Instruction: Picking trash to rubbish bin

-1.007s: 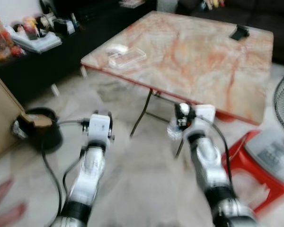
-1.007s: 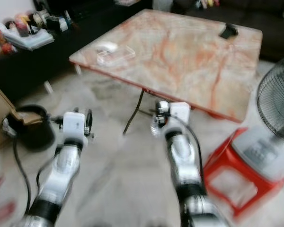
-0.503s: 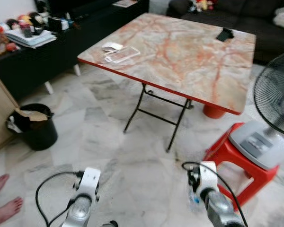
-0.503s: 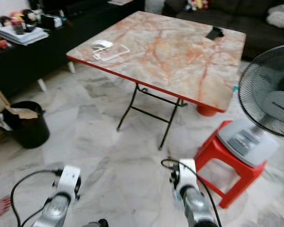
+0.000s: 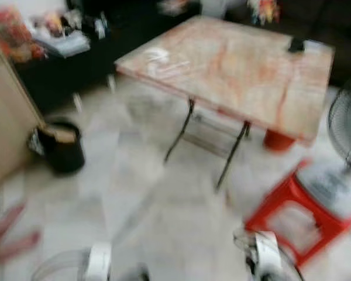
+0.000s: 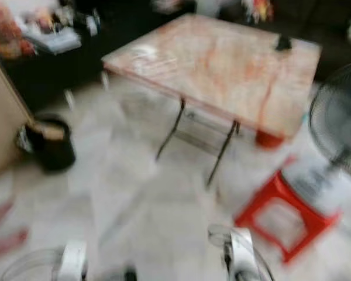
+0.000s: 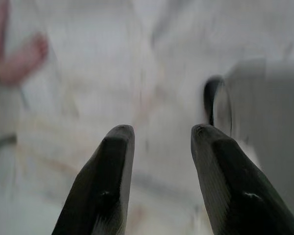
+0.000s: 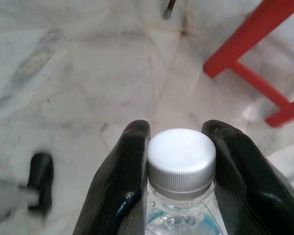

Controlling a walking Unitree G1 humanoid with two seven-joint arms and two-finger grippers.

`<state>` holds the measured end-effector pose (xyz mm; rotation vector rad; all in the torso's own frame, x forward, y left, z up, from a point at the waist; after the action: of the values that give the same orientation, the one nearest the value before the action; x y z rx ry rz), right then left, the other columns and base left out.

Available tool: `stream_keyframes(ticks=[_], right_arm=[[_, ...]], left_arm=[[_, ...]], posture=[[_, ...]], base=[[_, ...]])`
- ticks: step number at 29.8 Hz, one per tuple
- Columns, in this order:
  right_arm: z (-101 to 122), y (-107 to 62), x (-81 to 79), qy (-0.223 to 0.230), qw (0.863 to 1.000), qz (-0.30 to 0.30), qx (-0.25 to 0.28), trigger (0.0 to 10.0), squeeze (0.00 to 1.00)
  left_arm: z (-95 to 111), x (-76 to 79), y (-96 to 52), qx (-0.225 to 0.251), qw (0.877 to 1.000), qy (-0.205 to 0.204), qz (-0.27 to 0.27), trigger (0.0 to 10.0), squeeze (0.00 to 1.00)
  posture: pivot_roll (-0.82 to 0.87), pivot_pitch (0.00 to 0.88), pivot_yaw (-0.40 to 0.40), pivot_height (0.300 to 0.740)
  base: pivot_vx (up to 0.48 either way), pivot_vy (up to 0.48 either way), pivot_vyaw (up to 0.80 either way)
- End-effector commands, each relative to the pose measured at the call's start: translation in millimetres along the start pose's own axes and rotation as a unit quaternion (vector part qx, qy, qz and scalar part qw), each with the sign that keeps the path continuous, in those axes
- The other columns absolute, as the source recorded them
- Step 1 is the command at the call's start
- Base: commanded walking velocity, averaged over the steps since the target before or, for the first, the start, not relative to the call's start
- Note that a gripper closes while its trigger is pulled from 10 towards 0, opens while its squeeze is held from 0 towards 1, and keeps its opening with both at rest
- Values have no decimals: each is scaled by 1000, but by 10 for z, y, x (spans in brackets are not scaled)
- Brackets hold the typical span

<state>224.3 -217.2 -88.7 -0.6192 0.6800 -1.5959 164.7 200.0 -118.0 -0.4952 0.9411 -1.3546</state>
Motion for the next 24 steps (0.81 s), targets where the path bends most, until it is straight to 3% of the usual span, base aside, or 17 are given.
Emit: stream_keyframes(ticks=[1, 10, 19, 24], right_arm=[[-17, -3, 0, 11, 1000, -2, -2, 10000, 0], [54, 7, 64, 2, 1000, -9, 4, 10000, 0], [90, 1, 149, -5, 1000, -12, 7, 10000, 0], [129, 7, 171, 1, 1000, -11, 10, 10000, 0]], left_arm=[[195, -54, 46, 27, 1000, -2, 10, 10000, 0], [223, -56, 52, 30, 999, -9, 14, 10000, 0], [264, 73, 44, 35, 999, -15, 5, 10000, 0], [285, 137, 41, 35, 999, -17, -3, 10000, 0]], posture=[[29, 109, -79, 740], [24, 128, -100, 740], [0, 142, -134, 740], [-21, 146, -142, 740]], base=[[0, 0, 775], [0, 0, 783], [0, 0, 788], [0, 0, 425]])
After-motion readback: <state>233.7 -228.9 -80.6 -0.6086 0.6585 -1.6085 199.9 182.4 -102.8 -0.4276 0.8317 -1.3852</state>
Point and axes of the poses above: a point about 5 cm out from each wrist's last joint towards the gripper, its own y axis pointing out of the wrist towards the gripper, its own z axis along the axis of the wrist's last joint, x = y × z, the point moved 3 cm from there along y, pointing out of the wrist towards the gripper, and after that the axes turned 4 degrees about y, right-handed, at the moved point
